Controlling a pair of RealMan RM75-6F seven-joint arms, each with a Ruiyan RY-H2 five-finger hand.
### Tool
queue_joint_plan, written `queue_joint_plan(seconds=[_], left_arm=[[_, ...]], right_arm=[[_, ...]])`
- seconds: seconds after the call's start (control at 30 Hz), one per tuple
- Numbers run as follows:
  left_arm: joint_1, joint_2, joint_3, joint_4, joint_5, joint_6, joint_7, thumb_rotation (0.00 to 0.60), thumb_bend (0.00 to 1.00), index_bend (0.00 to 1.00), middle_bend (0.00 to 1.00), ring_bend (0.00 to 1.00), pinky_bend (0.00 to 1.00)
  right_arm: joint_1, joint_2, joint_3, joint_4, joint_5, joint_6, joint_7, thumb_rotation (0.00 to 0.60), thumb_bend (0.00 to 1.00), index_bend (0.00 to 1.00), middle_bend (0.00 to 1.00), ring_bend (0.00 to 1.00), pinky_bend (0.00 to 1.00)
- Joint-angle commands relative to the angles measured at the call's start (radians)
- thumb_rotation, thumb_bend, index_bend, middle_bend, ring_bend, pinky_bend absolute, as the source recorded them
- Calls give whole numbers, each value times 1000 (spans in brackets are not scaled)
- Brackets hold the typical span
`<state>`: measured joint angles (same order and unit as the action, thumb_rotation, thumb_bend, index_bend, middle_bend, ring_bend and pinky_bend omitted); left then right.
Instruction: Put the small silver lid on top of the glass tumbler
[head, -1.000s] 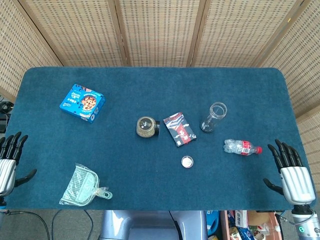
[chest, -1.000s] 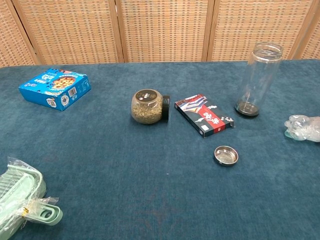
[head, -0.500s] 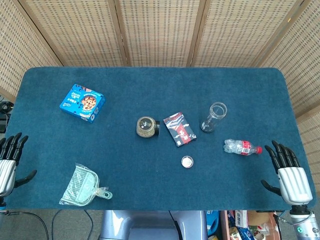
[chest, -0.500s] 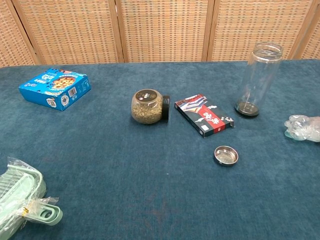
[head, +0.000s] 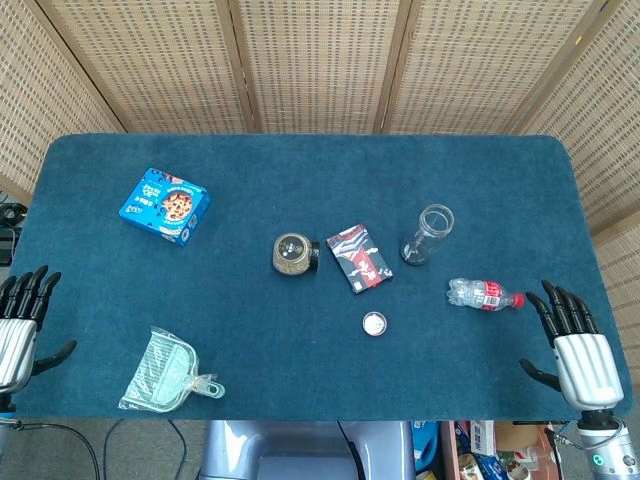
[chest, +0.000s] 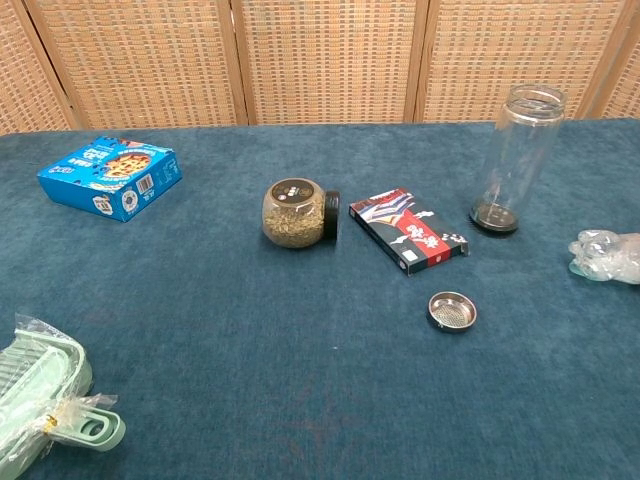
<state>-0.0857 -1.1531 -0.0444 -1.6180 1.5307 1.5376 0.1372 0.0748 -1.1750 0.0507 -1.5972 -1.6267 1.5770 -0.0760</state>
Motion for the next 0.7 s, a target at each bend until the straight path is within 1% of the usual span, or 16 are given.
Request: queue_joint_plan(seconds=[0.03, 0.23, 0.4, 0.7], left_arm=[[2, 2, -1, 1, 1, 4, -5, 600, 208, 0, 0, 0, 0], [-1, 1, -1, 2, -1, -4, -6, 600, 208, 0, 0, 0, 0], [-2, 1, -2, 2, -2, -5, -5, 600, 208, 0, 0, 0, 0], [-2, 2, -4, 4, -7, -6, -10, 600, 208, 0, 0, 0, 0]], right_arm=[[9, -15, 5, 6, -34, 19, 13, 600, 126, 196, 0, 0, 142], [63, -24, 23, -12, -67, -21, 24, 600, 126, 275, 1, 0, 158], [140, -44, 28, -33, -97, -106, 85, 600, 126, 325, 37, 0, 188], [242, -131, 59, -43, -54, -236, 75, 600, 127, 383, 85, 0, 198]])
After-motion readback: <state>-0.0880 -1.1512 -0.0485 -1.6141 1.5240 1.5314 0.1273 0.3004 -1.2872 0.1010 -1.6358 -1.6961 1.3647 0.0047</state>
